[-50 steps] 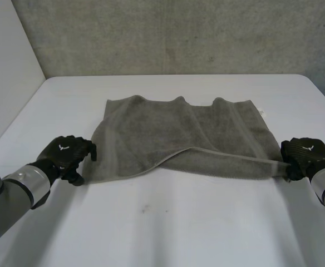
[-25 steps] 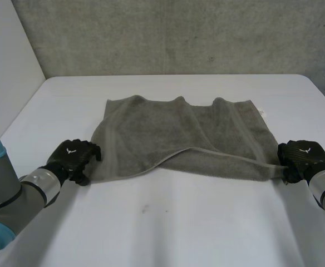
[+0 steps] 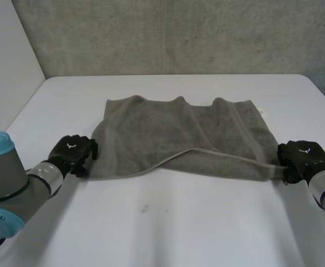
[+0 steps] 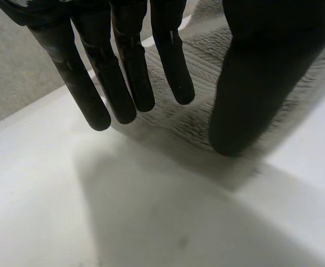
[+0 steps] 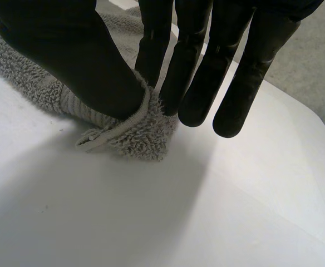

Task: Fold the towel.

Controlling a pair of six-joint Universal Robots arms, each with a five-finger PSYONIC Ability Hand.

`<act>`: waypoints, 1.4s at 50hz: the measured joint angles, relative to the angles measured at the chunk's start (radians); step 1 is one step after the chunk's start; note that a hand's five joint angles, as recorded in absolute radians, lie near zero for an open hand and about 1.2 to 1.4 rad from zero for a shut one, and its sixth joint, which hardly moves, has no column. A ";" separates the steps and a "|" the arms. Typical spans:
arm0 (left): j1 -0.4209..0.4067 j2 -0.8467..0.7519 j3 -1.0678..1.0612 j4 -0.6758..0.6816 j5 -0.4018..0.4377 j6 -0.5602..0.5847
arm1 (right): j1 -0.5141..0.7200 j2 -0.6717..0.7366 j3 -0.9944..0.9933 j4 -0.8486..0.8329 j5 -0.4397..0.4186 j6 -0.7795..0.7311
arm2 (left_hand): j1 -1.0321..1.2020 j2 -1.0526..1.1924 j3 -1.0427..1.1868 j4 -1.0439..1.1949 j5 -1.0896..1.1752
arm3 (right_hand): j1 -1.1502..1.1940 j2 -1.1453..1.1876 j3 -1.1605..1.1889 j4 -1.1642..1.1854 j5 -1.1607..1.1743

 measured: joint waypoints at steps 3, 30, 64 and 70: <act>-0.001 -0.007 0.010 0.015 -0.008 0.000 | 0.000 0.000 0.000 0.000 0.000 -0.003 | 0.045 0.046 0.046 0.051 0.051 | 0.000 0.000 0.000 0.000 0.000; -0.035 0.081 -0.053 -0.012 -0.011 -0.001 | 0.000 0.000 0.006 0.000 0.000 -0.008 | -0.205 -0.206 -0.204 -0.201 -0.201 | 0.000 0.000 0.000 0.000 0.000; -0.034 -0.038 0.048 0.004 -0.012 0.037 | 0.000 0.000 0.009 0.000 0.000 -0.027 | 0.064 0.068 0.065 0.071 0.068 | 0.000 0.000 0.000 0.000 0.000; -0.034 -0.052 0.058 0.026 -0.012 0.038 | 0.000 0.001 0.010 0.000 0.000 -0.028 | 0.276 0.283 0.281 0.284 0.282 | 0.000 0.000 0.000 0.000 0.000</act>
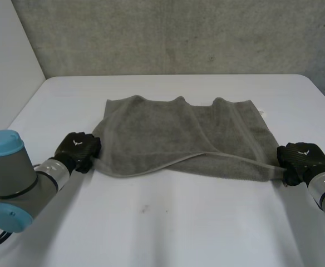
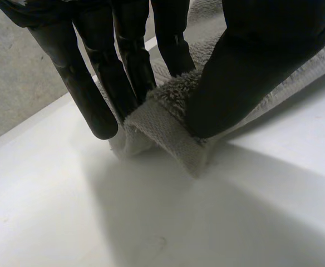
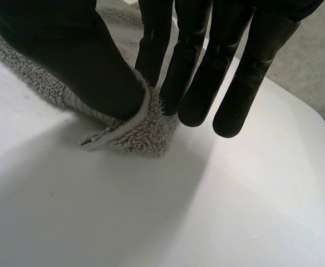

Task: Fold the towel.

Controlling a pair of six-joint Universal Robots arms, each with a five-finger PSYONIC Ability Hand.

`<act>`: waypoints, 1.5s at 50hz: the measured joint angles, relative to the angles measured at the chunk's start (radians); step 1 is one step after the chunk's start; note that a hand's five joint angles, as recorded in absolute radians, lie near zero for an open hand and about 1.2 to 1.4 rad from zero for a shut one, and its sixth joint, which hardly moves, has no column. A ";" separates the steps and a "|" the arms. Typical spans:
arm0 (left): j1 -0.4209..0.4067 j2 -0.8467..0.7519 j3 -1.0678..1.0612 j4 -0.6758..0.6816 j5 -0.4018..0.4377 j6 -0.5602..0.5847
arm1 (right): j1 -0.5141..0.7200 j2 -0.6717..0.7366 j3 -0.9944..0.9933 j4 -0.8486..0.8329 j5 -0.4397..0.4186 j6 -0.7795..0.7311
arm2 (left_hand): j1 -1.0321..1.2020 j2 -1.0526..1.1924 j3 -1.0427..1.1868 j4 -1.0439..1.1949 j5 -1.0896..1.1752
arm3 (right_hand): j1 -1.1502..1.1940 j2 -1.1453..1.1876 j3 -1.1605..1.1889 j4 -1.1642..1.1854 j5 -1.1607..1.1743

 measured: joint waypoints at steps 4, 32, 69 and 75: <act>0.000 0.004 -0.002 0.011 -0.002 0.001 | 0.000 0.000 0.000 0.000 0.001 0.000 | 0.063 0.100 0.098 0.104 0.089 | 0.000 0.000 0.000 0.000 0.000; 0.137 0.671 -0.212 -0.167 -0.071 -0.010 | -0.011 -0.502 -0.138 0.402 -0.030 -0.131 | 0.083 0.136 0.133 0.143 0.122 | 0.000 0.000 0.000 0.000 0.000; 0.116 0.171 0.060 -0.224 -0.040 -0.037 | 0.156 0.133 -0.477 0.212 0.013 -0.185 | 0.088 0.138 0.136 0.144 0.122 | 0.000 0.000 0.006 0.005 0.004; 0.081 0.026 0.218 -0.196 -0.124 -0.034 | 0.196 0.306 -0.627 0.120 0.050 -0.189 | 0.088 0.138 0.136 0.144 0.122 | 0.000 0.000 0.006 0.005 0.004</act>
